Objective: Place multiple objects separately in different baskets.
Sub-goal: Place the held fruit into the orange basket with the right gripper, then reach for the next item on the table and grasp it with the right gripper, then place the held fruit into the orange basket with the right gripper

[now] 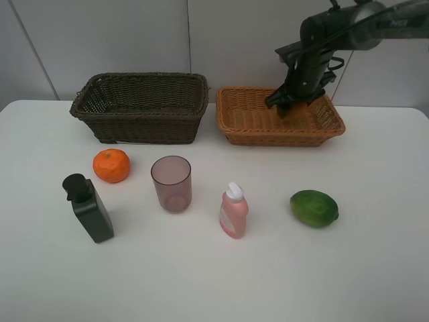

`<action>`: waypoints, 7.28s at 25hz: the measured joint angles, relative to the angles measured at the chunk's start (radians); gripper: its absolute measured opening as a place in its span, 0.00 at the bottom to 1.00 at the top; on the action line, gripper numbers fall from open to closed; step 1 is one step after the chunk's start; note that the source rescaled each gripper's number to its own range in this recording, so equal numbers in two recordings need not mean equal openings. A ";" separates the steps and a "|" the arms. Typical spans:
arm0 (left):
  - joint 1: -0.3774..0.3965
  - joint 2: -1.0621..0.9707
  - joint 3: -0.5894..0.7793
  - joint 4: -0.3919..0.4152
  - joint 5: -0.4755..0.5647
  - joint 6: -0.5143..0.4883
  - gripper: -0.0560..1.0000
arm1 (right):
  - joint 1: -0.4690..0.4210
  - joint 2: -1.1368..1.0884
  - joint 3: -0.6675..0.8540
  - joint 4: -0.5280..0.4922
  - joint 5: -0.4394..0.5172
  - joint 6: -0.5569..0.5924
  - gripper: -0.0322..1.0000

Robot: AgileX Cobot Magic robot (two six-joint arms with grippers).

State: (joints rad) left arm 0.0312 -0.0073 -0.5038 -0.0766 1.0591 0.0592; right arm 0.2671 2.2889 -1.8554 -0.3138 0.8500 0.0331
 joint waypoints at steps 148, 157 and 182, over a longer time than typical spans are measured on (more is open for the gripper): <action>0.000 0.000 0.000 0.000 0.000 0.000 0.86 | 0.128 -0.404 0.947 0.202 -0.144 -0.494 0.52; 0.000 0.000 0.000 0.000 0.000 0.000 0.86 | 0.128 -0.404 0.947 0.202 -0.144 -0.494 0.52; 0.000 0.000 0.000 0.000 0.000 0.000 0.86 | 0.128 -0.584 0.947 0.210 -0.144 -0.494 0.52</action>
State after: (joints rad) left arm 0.0312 -0.0073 -0.5038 -0.0766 1.0591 0.0592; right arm 0.3947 1.7046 -0.9089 -0.1042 0.7060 -0.4612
